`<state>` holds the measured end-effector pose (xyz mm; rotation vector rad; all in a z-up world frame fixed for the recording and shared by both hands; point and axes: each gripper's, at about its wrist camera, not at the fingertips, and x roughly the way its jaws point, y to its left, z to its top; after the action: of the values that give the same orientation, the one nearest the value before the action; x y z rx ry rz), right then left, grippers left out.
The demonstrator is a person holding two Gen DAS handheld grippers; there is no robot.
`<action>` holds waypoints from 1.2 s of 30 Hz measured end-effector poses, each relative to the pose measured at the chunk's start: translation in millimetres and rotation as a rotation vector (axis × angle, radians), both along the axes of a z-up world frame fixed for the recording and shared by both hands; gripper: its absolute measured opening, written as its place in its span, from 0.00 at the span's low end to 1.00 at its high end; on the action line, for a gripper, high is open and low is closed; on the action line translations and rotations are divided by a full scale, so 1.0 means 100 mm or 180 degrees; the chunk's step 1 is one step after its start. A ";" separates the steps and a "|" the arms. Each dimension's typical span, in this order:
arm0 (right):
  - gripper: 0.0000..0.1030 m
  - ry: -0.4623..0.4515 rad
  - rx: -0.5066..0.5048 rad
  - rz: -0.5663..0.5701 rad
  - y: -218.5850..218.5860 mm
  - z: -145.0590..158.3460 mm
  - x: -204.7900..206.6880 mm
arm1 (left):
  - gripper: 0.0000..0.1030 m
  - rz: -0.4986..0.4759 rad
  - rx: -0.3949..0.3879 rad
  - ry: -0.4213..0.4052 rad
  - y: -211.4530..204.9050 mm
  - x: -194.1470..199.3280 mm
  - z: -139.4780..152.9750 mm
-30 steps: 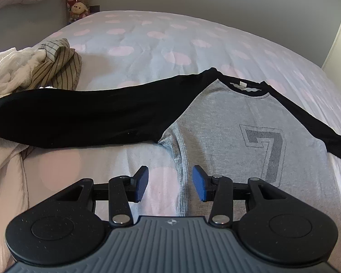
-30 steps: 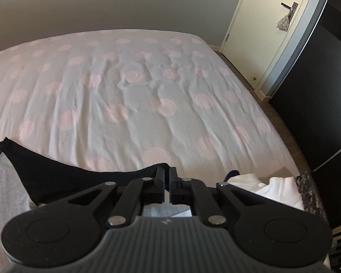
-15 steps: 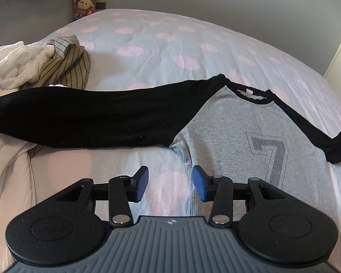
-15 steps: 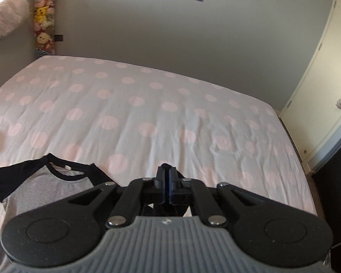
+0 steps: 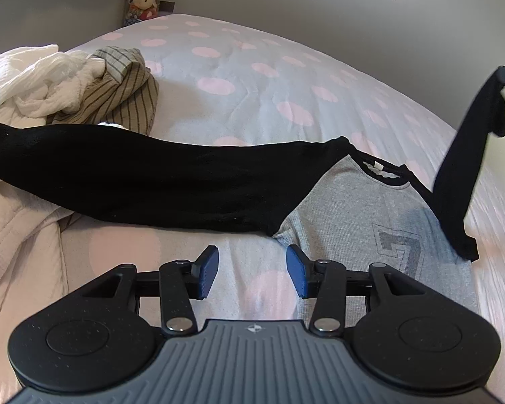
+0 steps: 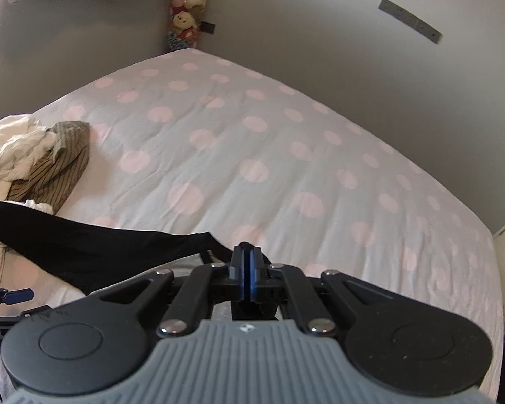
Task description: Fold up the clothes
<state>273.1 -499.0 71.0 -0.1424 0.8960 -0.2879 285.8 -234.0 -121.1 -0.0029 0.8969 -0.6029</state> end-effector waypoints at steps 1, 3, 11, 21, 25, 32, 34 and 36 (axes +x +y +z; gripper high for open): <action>0.04 0.0044 0.0028 0.0059 0.08 -0.10 0.10 | 0.41 0.0015 0.0000 0.0001 0.02 0.01 -0.01; 0.04 0.0146 0.0055 0.0189 0.25 -0.31 0.26 | 0.41 0.0041 -0.0001 0.0011 0.04 0.04 -0.02; 0.04 0.0521 0.0105 0.0572 0.66 -1.08 0.72 | 0.41 0.0062 0.0005 0.0093 0.05 0.12 -0.13; 0.18 0.0495 0.0425 0.0659 0.53 -1.36 0.83 | 0.41 0.0091 0.0044 0.0138 0.02 0.17 -0.22; 0.18 0.0606 0.0522 0.0546 0.33 -1.54 0.71 | 0.41 0.0119 0.0084 0.0118 0.00 0.18 -0.23; 0.08 0.0893 0.0358 0.0462 0.09 -2.04 0.45 | 0.41 0.0186 0.0133 0.0154 0.02 0.22 -0.26; 0.08 0.0917 0.0412 0.0463 0.04 -2.13 0.44 | 0.41 0.0173 0.0141 0.0166 0.00 0.22 -0.27; 0.08 0.0886 0.0463 0.0511 0.05 -2.18 0.48 | 0.41 0.0143 0.0157 0.0161 -0.02 0.22 -0.29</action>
<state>321.6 -494.3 -146.6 -0.1204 1.1708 -0.0524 307.9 -236.1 -149.7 0.0063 0.9584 -0.5407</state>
